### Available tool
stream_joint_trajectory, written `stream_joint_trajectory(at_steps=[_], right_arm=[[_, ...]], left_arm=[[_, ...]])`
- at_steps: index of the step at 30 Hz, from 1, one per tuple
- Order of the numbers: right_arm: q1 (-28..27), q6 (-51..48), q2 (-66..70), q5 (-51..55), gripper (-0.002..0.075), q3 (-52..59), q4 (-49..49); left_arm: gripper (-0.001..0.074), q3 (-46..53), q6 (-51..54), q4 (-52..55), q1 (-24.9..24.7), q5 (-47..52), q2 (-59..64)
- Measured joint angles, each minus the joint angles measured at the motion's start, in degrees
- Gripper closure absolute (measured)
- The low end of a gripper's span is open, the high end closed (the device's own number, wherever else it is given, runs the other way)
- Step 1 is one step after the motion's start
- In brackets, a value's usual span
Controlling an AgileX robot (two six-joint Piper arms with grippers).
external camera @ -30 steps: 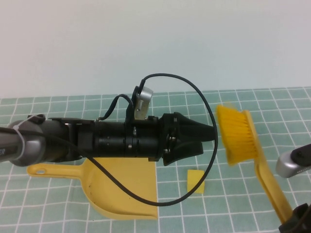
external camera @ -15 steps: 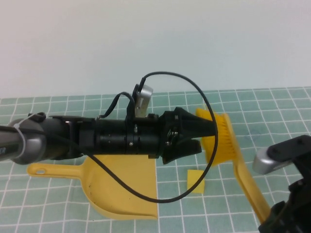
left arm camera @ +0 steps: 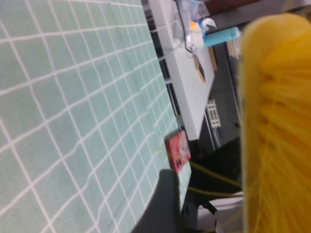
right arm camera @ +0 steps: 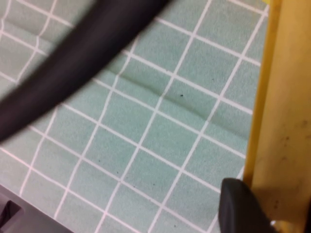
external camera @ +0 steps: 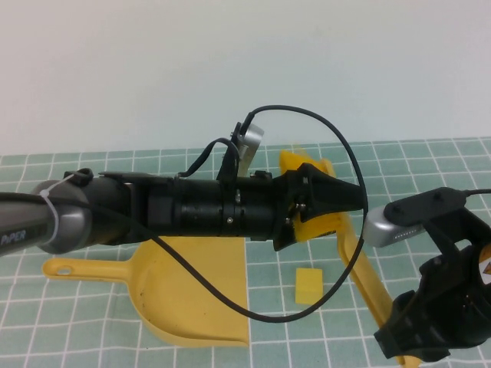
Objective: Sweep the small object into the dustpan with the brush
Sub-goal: Hand over the broom
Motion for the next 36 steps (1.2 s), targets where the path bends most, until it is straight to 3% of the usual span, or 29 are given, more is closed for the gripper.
stream_joint_trajectory(at_steps=[3,5,10,12,13,14,25,27,32,36], right_arm=[[0.0,0.0,0.0,0.4,0.0536,-0.1,0.0],[0.0,-0.1,0.1,0.1,0.0536,-0.1,0.0],[0.0,-1.8,0.1,-0.4,0.0536,-0.1,1.6],[0.0,-2.8,0.3,-0.7,0.0536,0.0,2.2],[0.0,-2.9,0.5,-0.9,0.0536,0.1,2.4],[0.0,-3.0,0.5,-1.2,0.0536,0.1,2.5],[0.0,-4.6,0.5,-1.4,0.0501,0.2,2.4],[0.0,-6.4,0.5,-1.4,0.0457,0.2,2.4],[0.0,-15.5,0.4,-3.0,0.0244,-0.1,4.6],[0.1,-20.7,-0.2,-2.6,0.0194,-0.1,6.3]], left_arm=[[0.0112,0.0,-0.9,0.0,0.0,-0.6,0.0],[0.0192,0.0,-1.5,0.0,0.0,-0.6,0.0],[0.0524,0.0,-1.8,0.0,0.0,-0.4,0.0],[0.0568,-0.1,-3.0,0.0,0.0,0.5,0.0],[0.0735,-0.1,-3.0,0.0,0.0,0.6,0.0],[0.0572,-0.1,-3.0,0.0,0.0,0.6,0.0],[0.0575,-0.1,-2.0,0.0,0.1,1.9,0.0],[0.0577,-0.1,-0.8,0.0,0.1,2.8,0.0],[0.0579,-0.1,2.5,0.0,0.0,3.1,0.1],[0.0579,-0.1,7.3,0.0,0.3,7.0,0.1]])
